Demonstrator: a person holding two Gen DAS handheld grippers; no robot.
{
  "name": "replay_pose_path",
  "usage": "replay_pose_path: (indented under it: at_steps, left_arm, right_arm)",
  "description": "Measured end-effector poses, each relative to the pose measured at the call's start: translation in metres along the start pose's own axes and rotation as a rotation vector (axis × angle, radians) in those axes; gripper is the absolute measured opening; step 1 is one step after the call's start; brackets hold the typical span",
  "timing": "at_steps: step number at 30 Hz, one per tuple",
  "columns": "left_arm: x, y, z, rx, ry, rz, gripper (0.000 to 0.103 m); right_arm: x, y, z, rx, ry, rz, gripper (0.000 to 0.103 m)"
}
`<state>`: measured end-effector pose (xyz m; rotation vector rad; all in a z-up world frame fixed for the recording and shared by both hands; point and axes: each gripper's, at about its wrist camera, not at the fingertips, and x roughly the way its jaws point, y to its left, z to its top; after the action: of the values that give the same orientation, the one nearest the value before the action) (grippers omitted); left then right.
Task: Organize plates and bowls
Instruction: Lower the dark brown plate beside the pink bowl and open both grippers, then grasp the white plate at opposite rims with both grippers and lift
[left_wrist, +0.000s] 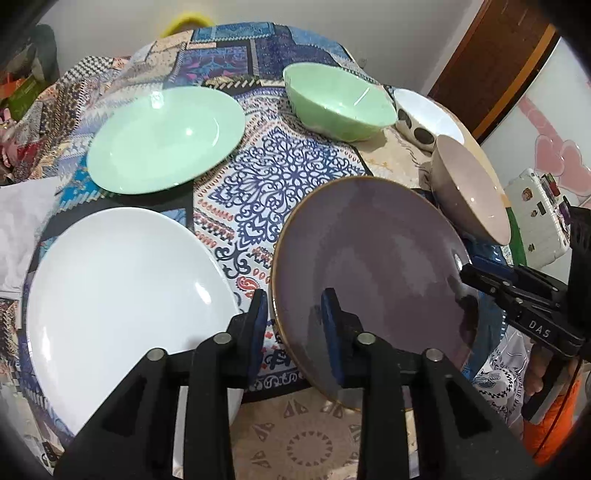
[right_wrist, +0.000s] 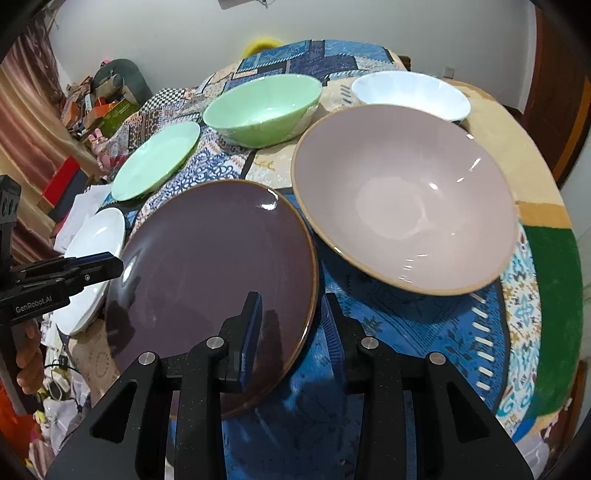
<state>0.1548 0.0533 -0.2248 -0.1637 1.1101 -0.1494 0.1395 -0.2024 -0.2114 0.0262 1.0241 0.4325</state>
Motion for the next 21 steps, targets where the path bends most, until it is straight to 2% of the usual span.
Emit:
replay_pose_path:
  at_steps: [4, 8, 11, 15, 21]
  left_arm:
    - [-0.019, -0.001, -0.004, 0.009, -0.047, 0.028, 0.042]
    - [-0.043, -0.001, -0.007, 0.008, -0.098, 0.025, 0.047]
    - [-0.062, -0.001, -0.009, 0.009, -0.147, 0.032, 0.051]
    - [-0.092, 0.002, -0.014, 0.018, -0.221, 0.046, 0.056]
    - [-0.123, 0.013, -0.022, 0.012, -0.291, 0.072, 0.064]
  right_arm:
    - [-0.016, 0.01, 0.004, -0.015, -0.039, 0.003, 0.032]
    - [-0.031, 0.026, 0.006, -0.054, -0.093, 0.004, 0.042]
    - [-0.041, 0.041, 0.008, -0.093, -0.134, 0.003, 0.044]
    - [-0.044, 0.054, 0.012, -0.107, -0.158, 0.034, 0.045]
    - [-0.038, 0.069, 0.018, -0.111, -0.16, 0.049, 0.047]
